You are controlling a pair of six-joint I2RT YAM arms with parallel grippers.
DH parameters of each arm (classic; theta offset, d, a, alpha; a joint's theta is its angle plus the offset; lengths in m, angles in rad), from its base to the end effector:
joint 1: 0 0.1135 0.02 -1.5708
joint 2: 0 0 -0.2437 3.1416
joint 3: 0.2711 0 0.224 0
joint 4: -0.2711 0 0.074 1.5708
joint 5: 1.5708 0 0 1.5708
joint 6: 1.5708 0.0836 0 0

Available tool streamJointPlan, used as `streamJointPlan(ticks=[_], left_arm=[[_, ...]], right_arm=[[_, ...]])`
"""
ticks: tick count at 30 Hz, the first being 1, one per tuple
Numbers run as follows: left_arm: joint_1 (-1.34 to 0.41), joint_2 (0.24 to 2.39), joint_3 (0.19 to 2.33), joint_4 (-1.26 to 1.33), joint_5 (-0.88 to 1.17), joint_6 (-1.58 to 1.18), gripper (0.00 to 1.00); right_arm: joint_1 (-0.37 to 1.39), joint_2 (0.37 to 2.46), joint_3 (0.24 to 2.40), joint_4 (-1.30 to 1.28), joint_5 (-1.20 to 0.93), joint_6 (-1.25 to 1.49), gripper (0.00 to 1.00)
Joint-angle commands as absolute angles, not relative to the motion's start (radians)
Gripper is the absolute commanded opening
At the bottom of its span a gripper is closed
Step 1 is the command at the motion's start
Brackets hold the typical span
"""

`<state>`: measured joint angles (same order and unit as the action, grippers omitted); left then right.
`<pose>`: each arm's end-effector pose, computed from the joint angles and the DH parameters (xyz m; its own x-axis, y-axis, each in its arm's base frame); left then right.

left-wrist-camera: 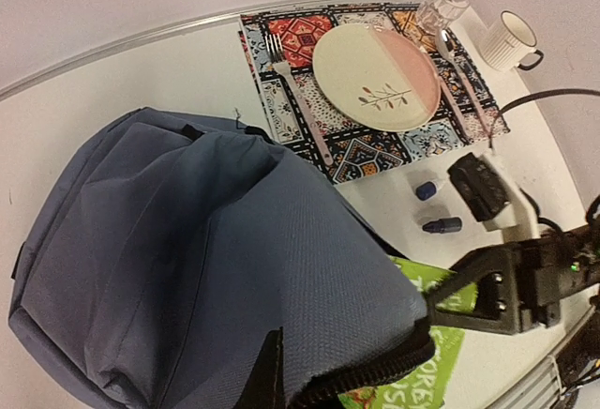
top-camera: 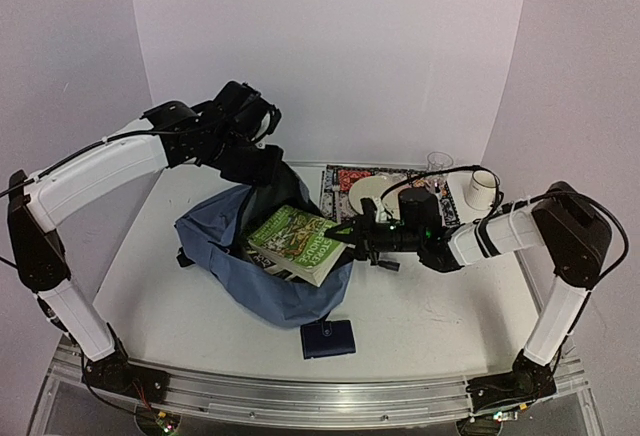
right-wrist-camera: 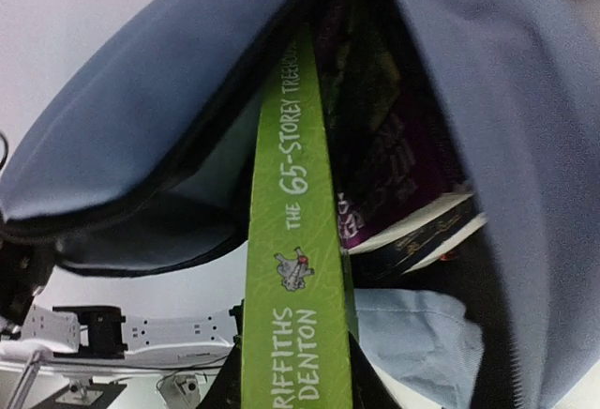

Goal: Pack the student bag
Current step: Place the book in the largest pocket of the bag.

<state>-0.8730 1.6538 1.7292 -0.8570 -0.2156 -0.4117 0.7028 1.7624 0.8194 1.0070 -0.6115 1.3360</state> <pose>0.2459 -0.2654 0.3228 -0.6753 0.1969 -0.7108 0.4155 0.8978 -0.1459 0.2619 0.2847 0.2224 -0.9285 0.2571 -0.2679 -0.2723 0.0190 0.9620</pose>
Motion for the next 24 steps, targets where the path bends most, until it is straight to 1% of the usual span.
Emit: streamJointPlan(ticks=[1,8,14,17,20,24], left_arm=[[-0.873,1.553,1.714,-0.676,-0.134,-0.456,0.00],[-0.873,1.554,1.674,-0.621,0.011,-0.498,0.00],[-0.875,1.561,1.675,-0.550,0.174,-0.533,0.00],[-0.880,1.552,1.688,-0.531,0.204,-0.538,0.00],[-0.884,1.543,1.690,-0.523,0.223,-0.536,0.00],[-0.884,1.528,1.638,-0.522,0.218,-0.537,0.00]], right_arm=[[0.722,1.786,0.836,1.146,-0.527,1.413,0.00],[0.793,1.837,0.933,1.126,-0.349,1.482,0.00],[0.817,1.895,1.054,1.069,-0.305,1.493,0.00],[0.832,1.921,1.116,1.010,-0.288,1.472,0.00],[0.854,1.939,1.134,0.986,-0.240,1.474,0.00],[0.875,1.970,1.169,0.937,-0.174,1.447,0.00]])
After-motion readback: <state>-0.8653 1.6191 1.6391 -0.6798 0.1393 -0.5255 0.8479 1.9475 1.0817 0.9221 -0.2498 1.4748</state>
